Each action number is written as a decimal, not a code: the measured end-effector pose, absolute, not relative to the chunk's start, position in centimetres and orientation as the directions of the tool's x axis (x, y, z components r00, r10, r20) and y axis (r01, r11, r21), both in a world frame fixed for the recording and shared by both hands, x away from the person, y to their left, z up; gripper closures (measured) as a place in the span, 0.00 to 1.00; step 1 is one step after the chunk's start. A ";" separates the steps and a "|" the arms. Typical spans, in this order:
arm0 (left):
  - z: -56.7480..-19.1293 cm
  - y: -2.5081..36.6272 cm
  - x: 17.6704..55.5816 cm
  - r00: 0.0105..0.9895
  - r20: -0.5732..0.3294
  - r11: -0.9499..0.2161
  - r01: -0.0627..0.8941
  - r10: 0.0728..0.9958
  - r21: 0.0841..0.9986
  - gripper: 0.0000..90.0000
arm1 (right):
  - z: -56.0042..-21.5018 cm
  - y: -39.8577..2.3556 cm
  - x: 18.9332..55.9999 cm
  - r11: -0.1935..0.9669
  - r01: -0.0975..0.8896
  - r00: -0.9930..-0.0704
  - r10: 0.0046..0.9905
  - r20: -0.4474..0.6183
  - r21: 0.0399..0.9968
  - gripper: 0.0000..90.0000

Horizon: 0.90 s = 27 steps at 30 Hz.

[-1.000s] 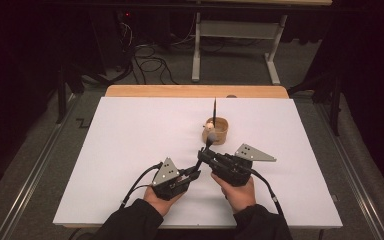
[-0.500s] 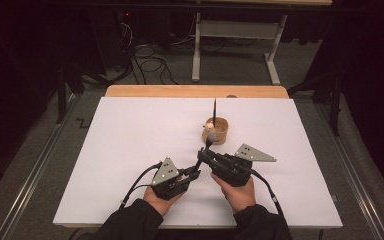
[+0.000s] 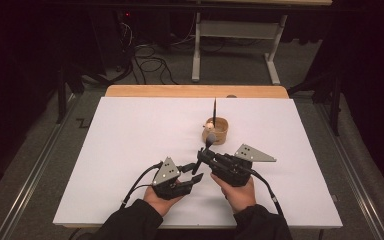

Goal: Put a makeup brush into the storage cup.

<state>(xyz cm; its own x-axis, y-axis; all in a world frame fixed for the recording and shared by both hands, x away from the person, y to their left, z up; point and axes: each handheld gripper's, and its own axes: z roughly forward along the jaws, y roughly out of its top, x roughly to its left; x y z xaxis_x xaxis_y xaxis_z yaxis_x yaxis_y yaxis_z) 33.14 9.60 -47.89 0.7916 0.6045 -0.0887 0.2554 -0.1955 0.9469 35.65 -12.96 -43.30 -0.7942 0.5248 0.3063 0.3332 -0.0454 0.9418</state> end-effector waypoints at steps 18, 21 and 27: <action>-47.5 10.0 33.1 0.779 -0.093 -0.202 0.274 0.619 0.940 0.45 | -43.1 -13.3 35.6 -0.034 0.310 -0.792 0.543 0.278 0.950 0.87; -47.3 10.4 33.0 0.778 -0.086 -0.212 0.274 0.623 0.938 0.44 | -43.0 -13.5 35.6 -0.035 0.307 -0.789 0.549 0.275 0.951 0.87; -46.8 12.1 33.2 0.754 -0.095 -0.204 0.294 0.650 0.934 0.43 | -42.9 -14.1 35.6 -0.044 0.299 -0.785 0.557 0.272 0.953 0.87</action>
